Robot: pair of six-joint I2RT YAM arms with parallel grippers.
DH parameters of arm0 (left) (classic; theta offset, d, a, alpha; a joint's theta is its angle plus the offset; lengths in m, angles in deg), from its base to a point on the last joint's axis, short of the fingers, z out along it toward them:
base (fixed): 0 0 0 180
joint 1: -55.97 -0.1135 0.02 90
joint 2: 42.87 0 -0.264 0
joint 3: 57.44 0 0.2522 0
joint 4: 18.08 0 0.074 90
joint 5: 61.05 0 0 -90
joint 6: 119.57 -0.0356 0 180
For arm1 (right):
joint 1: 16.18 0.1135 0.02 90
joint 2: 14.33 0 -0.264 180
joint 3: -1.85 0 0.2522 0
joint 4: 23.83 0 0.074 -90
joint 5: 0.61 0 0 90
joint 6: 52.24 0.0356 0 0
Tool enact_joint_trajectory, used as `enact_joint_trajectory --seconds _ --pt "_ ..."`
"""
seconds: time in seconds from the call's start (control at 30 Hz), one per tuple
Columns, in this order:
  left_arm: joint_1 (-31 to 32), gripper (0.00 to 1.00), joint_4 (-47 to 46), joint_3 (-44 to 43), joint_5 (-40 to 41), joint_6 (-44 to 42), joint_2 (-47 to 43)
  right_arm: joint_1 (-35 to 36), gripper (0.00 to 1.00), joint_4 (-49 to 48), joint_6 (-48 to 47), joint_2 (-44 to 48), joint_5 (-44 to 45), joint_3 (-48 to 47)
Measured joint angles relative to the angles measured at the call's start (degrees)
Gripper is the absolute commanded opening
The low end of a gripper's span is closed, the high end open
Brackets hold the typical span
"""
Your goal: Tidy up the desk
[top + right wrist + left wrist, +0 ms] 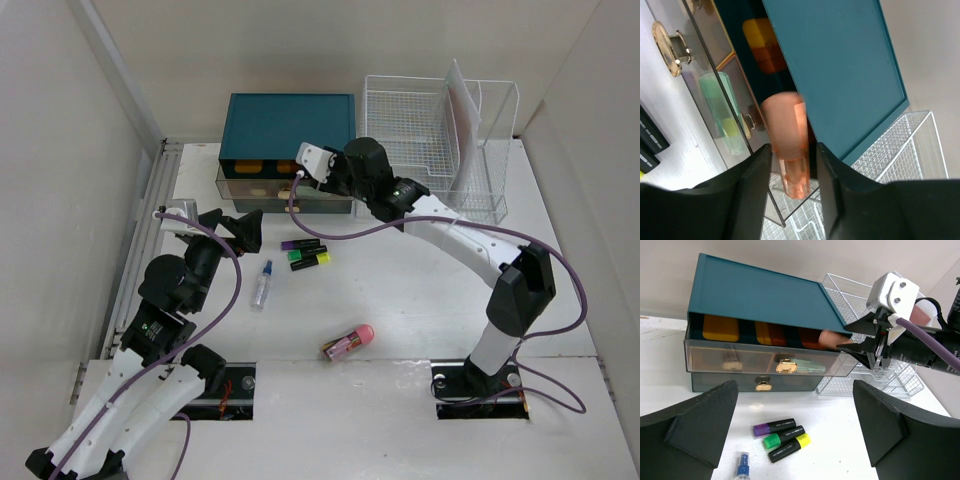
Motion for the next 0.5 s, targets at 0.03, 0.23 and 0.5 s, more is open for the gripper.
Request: enact_joint_trajectory --seconds 0.03,0.23,0.5 --pt "0.0 0.99 0.0 0.0 0.0 0.0 0.0 0.0 0.50 0.0 0.0 0.0 0.0 0.0" --pt "0.0 0.99 0.0 0.0 0.0 0.0 0.0 0.0 0.57 0.0 0.1 0.0 0.0 -0.3" --pt "0.0 0.99 0.0 0.0 0.0 0.0 0.0 -0.5 0.24 -0.3 1.7 2.6 -4.8 0.1"
